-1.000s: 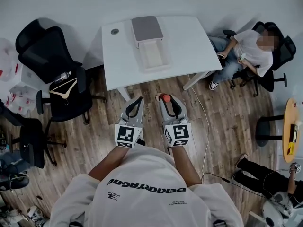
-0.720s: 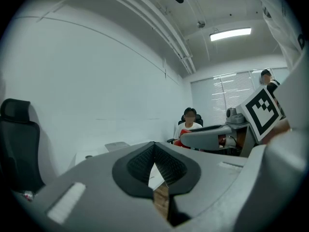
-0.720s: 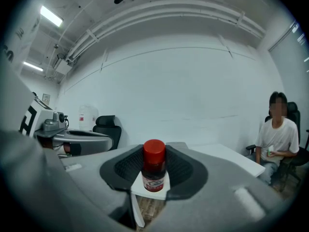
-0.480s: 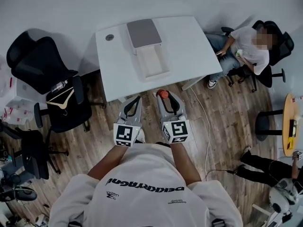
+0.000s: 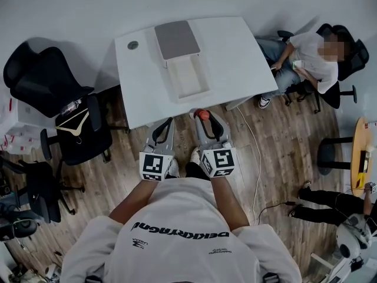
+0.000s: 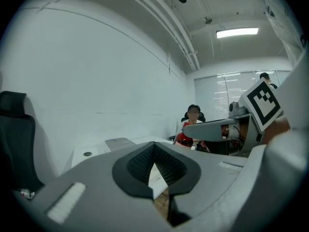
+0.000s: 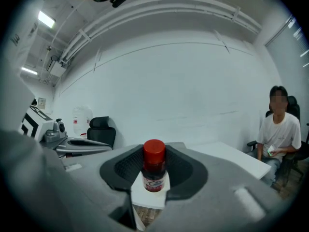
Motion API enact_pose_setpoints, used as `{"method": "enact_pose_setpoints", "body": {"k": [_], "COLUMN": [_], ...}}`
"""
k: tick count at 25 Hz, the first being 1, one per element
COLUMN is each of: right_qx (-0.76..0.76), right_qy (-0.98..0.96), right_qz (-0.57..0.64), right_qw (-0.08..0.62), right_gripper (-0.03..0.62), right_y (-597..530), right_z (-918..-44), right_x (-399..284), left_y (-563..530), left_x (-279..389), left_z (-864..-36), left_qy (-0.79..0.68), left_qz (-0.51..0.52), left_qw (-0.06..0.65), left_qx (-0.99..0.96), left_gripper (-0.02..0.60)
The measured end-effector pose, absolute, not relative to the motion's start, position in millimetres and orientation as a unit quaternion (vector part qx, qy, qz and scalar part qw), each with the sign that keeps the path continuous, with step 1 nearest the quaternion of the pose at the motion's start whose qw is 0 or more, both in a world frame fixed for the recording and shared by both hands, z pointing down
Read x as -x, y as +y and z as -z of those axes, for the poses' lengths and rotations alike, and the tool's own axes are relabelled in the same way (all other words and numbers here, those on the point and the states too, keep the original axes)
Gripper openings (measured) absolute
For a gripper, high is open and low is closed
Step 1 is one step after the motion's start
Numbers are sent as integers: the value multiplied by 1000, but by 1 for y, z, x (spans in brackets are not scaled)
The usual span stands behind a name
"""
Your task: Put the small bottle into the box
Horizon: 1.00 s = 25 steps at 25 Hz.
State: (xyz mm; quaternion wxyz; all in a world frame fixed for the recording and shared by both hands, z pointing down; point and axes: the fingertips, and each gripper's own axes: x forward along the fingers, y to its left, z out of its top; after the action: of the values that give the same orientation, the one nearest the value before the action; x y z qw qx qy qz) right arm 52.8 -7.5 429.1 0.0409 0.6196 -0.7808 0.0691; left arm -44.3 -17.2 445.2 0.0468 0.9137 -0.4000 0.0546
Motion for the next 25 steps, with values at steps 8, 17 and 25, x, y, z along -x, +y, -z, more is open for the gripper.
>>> {"method": "enact_pose_setpoints", "body": {"k": [8,17,25], "right_qx": [-594,-562,-547], "right_qy": [-800,-822,-832], "right_qz": [-66,-67,-83], "right_qw": [48,59,52], "right_gripper": [135,135,135], "right_y": [-40,-77,-91], "right_z": [-437,-448,-456], "right_x": [-81,-109,-131], "left_y": [-48,-78,-88], "left_x": [11,-21,-37], "left_z": [-449,-457,-462], "left_qy": [-423,-452,-473], "left_qz": [-58,-66,-74], "left_qw": [49,55,57], "left_qx": [-903,-888,-876], "left_gripper": [6,6,6]}}
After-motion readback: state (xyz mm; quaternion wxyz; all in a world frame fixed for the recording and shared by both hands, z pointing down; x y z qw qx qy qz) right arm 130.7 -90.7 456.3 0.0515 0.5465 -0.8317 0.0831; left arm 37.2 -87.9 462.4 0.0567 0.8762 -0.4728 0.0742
